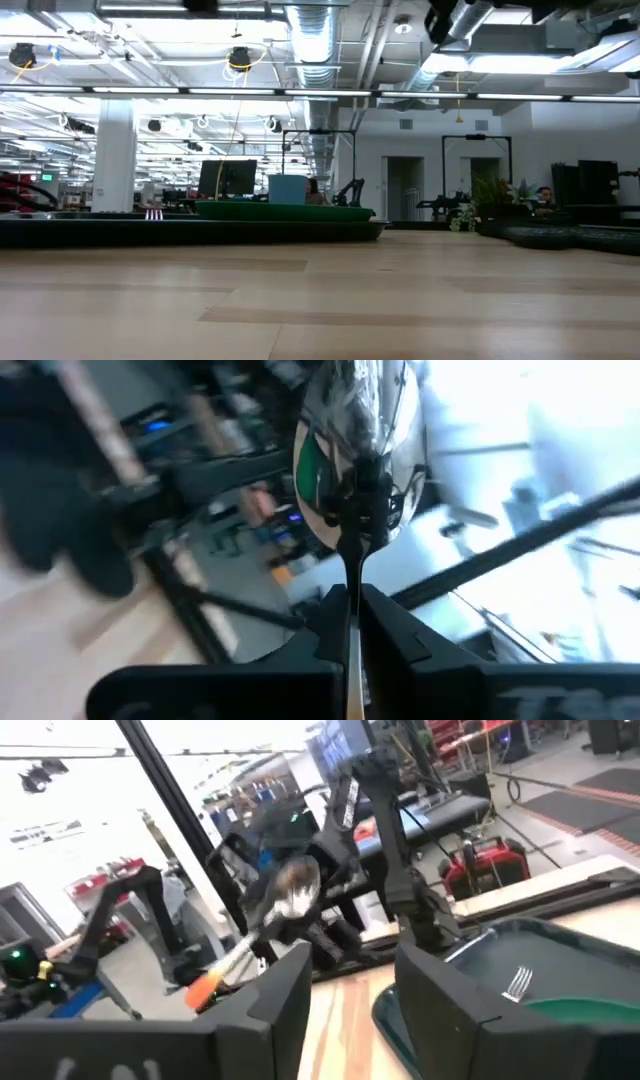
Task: Pick and place plate/cup/fork/spoon on tray
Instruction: Put the orange spoon on the black serving tray to the left of the orange fork
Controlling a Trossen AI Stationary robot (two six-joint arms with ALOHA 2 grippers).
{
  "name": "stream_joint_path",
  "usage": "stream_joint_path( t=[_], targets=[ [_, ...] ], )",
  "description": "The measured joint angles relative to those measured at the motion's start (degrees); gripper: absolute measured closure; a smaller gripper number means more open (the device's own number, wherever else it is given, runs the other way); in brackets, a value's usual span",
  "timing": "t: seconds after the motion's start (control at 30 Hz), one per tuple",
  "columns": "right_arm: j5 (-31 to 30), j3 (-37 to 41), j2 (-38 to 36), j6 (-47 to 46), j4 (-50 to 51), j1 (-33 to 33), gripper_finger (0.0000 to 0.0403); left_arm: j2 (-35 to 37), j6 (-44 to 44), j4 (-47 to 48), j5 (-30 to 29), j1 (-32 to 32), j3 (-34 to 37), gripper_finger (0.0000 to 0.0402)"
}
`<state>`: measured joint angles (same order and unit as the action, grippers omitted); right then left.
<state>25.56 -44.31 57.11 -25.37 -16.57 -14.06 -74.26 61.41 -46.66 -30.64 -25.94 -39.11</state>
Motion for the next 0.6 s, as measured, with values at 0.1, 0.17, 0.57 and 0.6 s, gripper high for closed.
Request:
stream_joint_path(
  t=[0.1, 0.17, 0.57, 0.6],
  targets=[
    [0.0, 0.0, 2.1, -1.6, -4.0, 0.7, 0.0203, 0.0, -3.1, -3.8, 8.5, 5.3, 0.7, 0.0401],
    [0.1, 0.0, 4.5, -3.0, -8.1, 1.6, 0.0181, 0.0, -3.8, -4.4, 15.1, 8.5, 0.6, 0.0401],
    [4.9, -3.2, 19.7, -13.7, -37.1, 3.6, 0.0143, 0.0, -5.3, -7.6, 30.3, 16.8, -1.1, 0.0401],
    [5.9, -4.6, 20.8, -13.8, -37.2, 3.6, 0.0143, 0.0, -5.1, -7.6, 30.5, 17.0, -1.1, 0.0401]
  ],
)
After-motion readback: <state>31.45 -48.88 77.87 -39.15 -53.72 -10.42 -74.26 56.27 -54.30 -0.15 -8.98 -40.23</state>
